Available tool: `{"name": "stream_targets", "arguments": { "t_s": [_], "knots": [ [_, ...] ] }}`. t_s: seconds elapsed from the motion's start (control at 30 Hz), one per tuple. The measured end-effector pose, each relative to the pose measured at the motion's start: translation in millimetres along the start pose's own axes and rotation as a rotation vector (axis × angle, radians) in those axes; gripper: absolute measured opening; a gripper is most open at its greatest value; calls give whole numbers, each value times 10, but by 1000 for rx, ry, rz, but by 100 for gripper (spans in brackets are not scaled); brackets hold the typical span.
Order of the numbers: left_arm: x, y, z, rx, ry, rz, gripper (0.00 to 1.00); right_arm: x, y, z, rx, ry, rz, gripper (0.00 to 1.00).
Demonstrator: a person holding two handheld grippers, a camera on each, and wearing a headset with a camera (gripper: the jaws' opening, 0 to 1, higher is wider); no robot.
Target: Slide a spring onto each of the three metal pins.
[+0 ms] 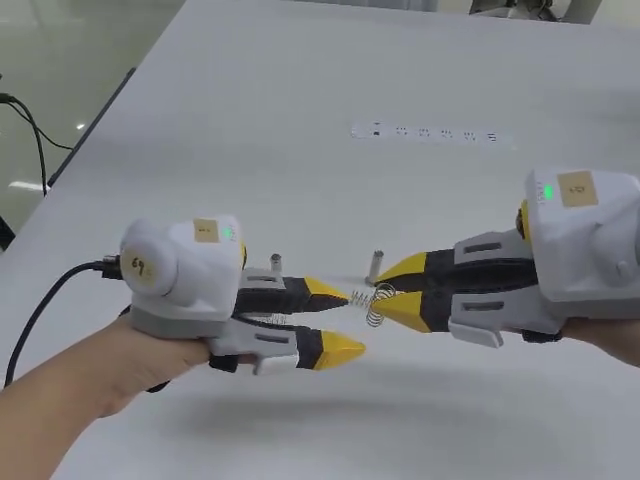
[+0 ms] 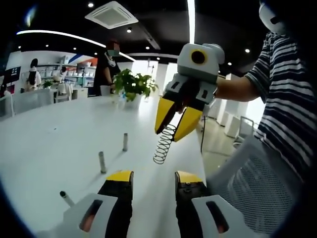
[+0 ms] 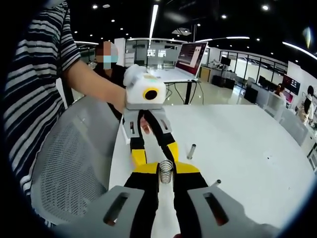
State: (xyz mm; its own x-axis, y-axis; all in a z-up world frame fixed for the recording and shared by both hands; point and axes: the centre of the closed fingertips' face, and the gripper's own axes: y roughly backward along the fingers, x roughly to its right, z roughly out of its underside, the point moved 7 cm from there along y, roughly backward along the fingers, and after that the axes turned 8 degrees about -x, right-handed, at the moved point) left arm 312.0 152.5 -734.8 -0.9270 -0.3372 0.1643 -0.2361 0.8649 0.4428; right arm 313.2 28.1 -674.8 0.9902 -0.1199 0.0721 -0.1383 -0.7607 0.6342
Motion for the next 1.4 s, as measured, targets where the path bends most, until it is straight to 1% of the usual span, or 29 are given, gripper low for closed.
{"name": "stream_targets", "arguments": {
  "t_s": [0.1,0.2,0.27,0.3,0.33,0.37,0.4,0.43,0.5,0.6,0.67,0.73,0.83,1.0,1.2,1.33,1.4],
  "knots": [
    [-11,61,43,-7,6,-14,33,16,-2,10,-7,9,10,7],
    [-47,132,111,-37,3,-40,36,40,7,16,-5,8,22,7],
    [-78,200,159,-41,13,-53,38,60,14,24,-3,6,33,7],
    [-101,239,194,-44,24,-66,39,68,15,28,-3,6,38,7],
    [-118,267,219,-51,20,-79,42,77,16,34,-3,4,42,7],
    [-153,307,250,-62,17,-105,45,91,16,44,-5,2,47,7],
    [-168,331,265,-65,24,-112,48,100,16,52,-7,1,53,7],
    [-189,372,278,-64,30,-126,51,108,15,58,-6,-1,57,7],
    [-216,431,289,-54,38,-142,52,117,17,65,-6,-2,64,7],
    [-272,526,323,-46,52,-182,57,124,22,74,-7,-1,70,7],
    [-307,571,349,-46,63,-206,62,133,27,82,-9,1,75,7],
    [-334,602,361,-46,61,-232,65,142,32,91,-8,-2,79,7],
    [-368,636,366,-37,67,-257,73,155,36,100,-8,-6,88,7],
    [-390,670,405,-39,75,-279,82,165,45,122,-7,-14,103,7],
    [-430,734,475,-32,118,-307,97,217,75,198,-24,-34,133,7],
    [-436,759,504,-35,136,-313,98,268,102,265,-39,-70,147,7],
    [-435,770,511,-36,135,-319,98,290,119,290,-43,-84,155,7]
  ]
}}
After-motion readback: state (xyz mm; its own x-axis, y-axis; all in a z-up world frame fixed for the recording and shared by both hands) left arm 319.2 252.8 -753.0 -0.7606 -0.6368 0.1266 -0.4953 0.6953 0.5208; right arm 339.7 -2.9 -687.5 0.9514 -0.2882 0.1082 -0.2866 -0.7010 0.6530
